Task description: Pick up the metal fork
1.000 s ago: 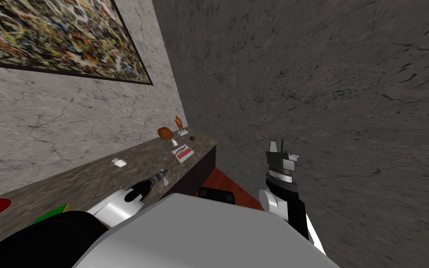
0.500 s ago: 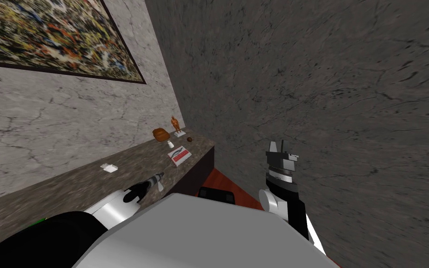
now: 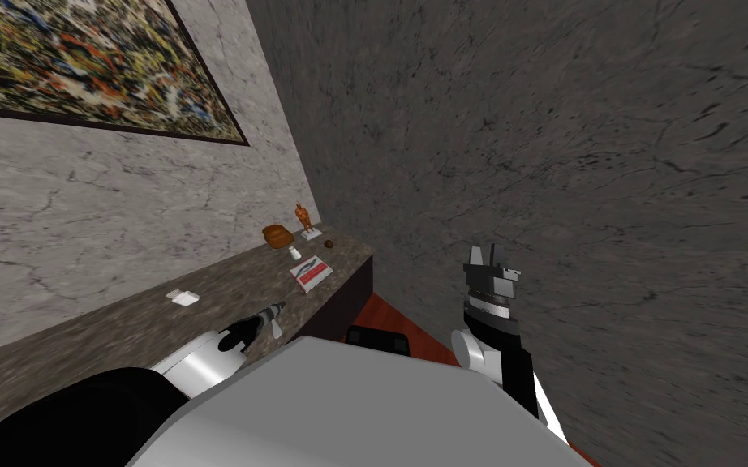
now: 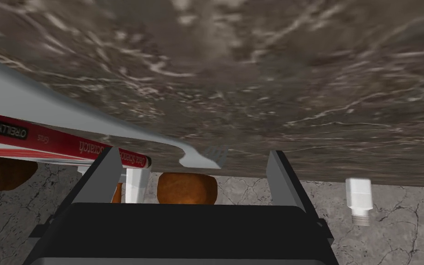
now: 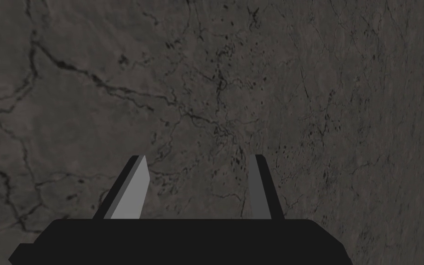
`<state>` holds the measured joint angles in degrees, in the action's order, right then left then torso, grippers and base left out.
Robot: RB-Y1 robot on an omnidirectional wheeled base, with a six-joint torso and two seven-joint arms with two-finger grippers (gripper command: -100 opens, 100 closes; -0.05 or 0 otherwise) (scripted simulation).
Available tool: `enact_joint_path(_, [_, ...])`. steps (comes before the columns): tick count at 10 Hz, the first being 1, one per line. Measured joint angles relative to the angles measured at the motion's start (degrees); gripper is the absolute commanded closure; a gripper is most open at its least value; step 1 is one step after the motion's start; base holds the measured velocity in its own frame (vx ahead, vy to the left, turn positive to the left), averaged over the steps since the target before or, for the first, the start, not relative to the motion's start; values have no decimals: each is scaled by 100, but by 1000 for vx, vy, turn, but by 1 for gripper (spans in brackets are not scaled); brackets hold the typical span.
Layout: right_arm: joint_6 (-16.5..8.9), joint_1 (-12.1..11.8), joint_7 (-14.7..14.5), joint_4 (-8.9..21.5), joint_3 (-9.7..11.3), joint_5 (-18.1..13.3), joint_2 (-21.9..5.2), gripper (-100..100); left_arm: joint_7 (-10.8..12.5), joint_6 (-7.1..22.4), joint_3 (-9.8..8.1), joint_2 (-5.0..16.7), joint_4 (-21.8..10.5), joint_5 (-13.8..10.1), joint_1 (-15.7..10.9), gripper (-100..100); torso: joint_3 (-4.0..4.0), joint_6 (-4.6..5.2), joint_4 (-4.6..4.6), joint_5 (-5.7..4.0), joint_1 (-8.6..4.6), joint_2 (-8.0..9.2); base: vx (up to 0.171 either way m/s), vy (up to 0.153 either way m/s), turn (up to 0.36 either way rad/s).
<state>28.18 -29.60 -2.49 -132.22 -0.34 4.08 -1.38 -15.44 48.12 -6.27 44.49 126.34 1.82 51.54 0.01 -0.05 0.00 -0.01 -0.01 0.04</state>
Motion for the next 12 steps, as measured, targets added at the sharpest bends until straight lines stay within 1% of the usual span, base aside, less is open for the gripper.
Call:
enact_joint_path(1, [0,0,0,0,0,0,0,0,-5,-37,18,-23,-91,9,-47,-100,0,0,0,0,-1,0,8,8,-8])
enact_joint_path(2, [0,0,0,0,0,0,0,0,-6,-45,20,-25,-101,10,-52,100,2,-1,1,-1,-5,3,0,0,0])
enact_joint_path(6, [0,0,0,0,0,0,0,0,6,-40,9,-28,-99,8,-55,100,3,4,-2,5,-4,8,0,1,3])
enact_joint_path(7, [0,0,0,0,0,0,0,0,7,-40,9,-28,-98,8,-55,0,3,4,-2,6,-3,9,0,0,0])
enact_joint_path(8, [0,0,0,0,0,0,0,0,7,-40,9,-28,-98,8,-56,100,3,3,-2,6,-2,9,-15,-13,64])
enact_joint_path(11, [0,0,0,0,0,0,0,0,11,109,-54,63,233,-38,109,100,11,3,1,3,-13,22,-18,-17,36])
enact_joint_path(12, [0,0,0,0,0,0,0,0,12,120,-53,64,244,-38,112,0,9,4,0,4,-8,18,0,0,0])
